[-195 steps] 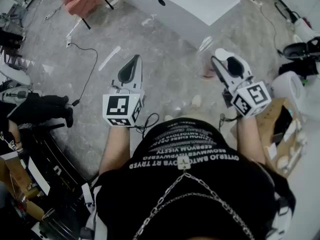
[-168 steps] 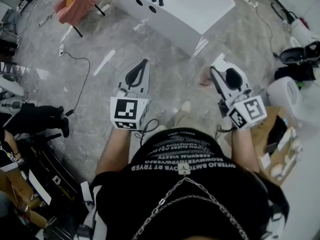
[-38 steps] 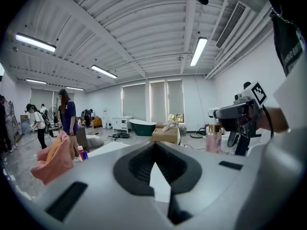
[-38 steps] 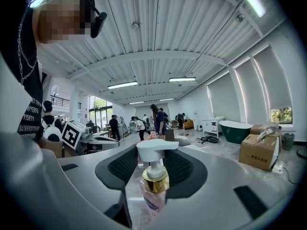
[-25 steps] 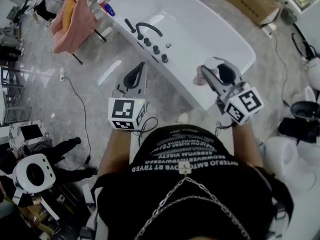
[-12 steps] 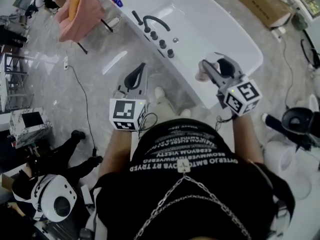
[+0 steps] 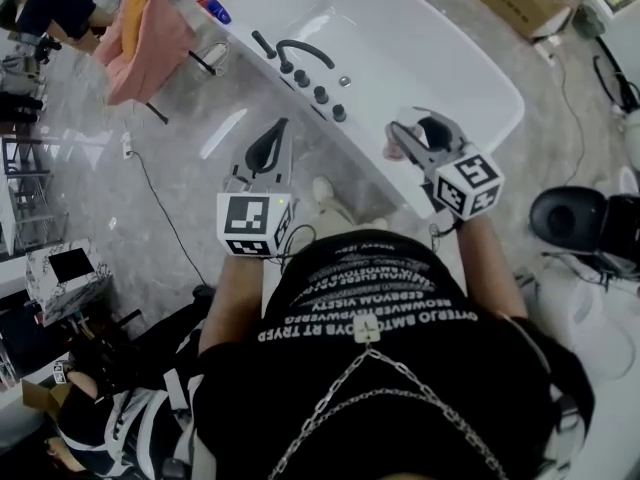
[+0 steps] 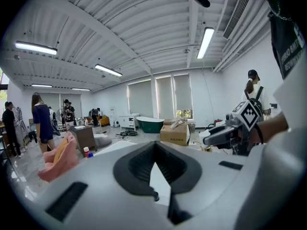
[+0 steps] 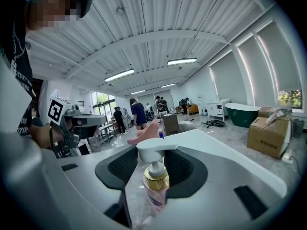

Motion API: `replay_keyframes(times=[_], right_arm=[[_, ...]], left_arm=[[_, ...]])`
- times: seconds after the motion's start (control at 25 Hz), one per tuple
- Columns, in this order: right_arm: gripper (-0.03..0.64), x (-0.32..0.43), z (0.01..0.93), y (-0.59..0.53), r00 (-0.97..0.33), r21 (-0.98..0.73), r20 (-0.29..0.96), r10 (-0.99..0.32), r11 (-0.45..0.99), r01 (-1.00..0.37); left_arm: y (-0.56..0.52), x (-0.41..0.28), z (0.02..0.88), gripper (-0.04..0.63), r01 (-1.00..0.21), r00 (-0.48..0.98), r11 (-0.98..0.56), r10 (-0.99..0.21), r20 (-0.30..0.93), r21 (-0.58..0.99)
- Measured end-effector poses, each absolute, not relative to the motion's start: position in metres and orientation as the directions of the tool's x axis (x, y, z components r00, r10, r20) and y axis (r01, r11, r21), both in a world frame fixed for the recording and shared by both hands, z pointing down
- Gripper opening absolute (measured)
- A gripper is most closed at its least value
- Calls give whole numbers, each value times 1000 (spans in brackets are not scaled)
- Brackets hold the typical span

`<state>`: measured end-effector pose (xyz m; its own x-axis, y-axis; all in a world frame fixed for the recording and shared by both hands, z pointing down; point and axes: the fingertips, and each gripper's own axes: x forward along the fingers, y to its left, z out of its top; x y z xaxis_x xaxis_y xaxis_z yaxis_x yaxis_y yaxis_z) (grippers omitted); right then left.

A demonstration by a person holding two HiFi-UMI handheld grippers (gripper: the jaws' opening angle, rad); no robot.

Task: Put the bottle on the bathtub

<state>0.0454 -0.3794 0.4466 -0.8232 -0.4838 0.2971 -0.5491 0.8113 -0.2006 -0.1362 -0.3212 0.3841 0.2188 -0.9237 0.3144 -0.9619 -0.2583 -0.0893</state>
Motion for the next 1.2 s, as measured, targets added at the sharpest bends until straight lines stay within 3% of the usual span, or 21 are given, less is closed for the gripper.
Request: replay_keyframes(times=[1.2], right_arm=[[172, -9, 646, -449, -722, -329, 529, -445, 677, -658]], left_arm=[[-355, -209, 424, 2, -970, 188, -233, -896, 401, -67]])
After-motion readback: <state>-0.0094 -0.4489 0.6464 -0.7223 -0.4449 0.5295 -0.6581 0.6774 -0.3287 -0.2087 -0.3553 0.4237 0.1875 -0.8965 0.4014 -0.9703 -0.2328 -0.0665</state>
